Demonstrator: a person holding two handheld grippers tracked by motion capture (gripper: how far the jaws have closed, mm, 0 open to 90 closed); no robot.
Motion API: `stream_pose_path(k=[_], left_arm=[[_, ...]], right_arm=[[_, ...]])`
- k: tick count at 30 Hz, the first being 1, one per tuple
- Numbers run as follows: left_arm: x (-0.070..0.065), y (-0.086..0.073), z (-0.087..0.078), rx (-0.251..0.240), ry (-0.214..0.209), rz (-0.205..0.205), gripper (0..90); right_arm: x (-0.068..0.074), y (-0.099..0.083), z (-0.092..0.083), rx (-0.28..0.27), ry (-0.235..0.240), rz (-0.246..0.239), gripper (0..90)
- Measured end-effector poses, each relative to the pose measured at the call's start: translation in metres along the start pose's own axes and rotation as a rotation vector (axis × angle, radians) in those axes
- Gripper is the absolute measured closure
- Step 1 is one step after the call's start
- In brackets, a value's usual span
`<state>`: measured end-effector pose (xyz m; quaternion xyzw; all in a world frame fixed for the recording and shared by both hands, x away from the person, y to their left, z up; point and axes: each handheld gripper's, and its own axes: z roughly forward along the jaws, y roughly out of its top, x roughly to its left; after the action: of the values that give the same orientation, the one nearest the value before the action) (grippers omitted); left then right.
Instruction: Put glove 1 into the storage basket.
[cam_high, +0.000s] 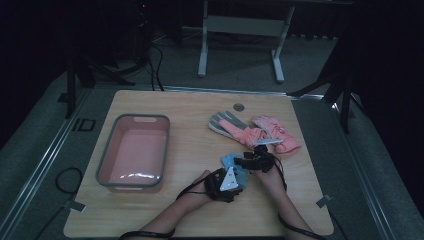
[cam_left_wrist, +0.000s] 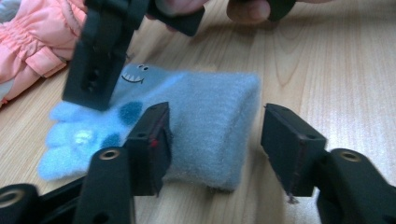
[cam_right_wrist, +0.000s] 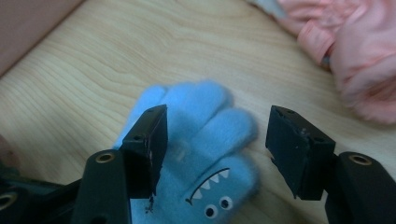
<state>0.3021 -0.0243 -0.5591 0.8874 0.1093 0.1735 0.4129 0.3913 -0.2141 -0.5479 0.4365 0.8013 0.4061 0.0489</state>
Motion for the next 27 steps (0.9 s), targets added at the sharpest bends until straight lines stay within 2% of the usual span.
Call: stream_pose_path(k=[5,8,11,12,13,14,15,18,21,26,27], left_arm=[[0.002,-0.001,0.001,0.029,0.003,0.000,52.8],[0.002,-0.001,0.000,0.034,0.000,-0.003,56.5],[0.002,-0.001,0.000,0.038,0.002,-0.021,61.1],[0.003,-0.001,0.000,0.037,0.000,-0.028,63.7],[0.003,-0.001,0.000,0.037,0.000,-0.028,65.5],[0.008,-0.001,-0.001,0.030,-0.019,-0.092,65.5],[0.009,-0.001,-0.001,0.032,-0.027,-0.104,71.8],[0.011,0.002,-0.001,0.049,-0.030,-0.099,74.8],[0.014,0.005,-0.003,0.063,-0.045,-0.128,76.7],[0.016,0.006,-0.006,0.061,-0.056,-0.144,78.0],[0.017,0.006,-0.008,0.066,-0.055,-0.135,78.3]], right_arm=[[0.008,-0.005,0.004,0.010,-0.023,-0.040,38.6],[0.015,-0.008,0.005,0.014,-0.029,-0.094,43.0],[0.019,-0.008,0.005,0.031,-0.017,-0.123,54.2],[0.019,-0.007,0.005,0.039,-0.003,-0.129,61.3],[0.019,-0.007,0.005,0.039,-0.003,-0.129,61.3],[0.019,-0.007,0.006,0.042,0.007,-0.132,64.0],[0.019,-0.006,0.007,0.056,0.033,-0.129,73.5],[0.017,-0.004,0.008,0.074,0.070,-0.103,77.9],[0.013,-0.004,0.008,0.062,0.095,-0.065,79.6],[0.016,0.000,0.002,0.025,0.084,-0.083,80.7],[0.017,0.001,0.000,0.019,0.089,-0.080,80.9]])
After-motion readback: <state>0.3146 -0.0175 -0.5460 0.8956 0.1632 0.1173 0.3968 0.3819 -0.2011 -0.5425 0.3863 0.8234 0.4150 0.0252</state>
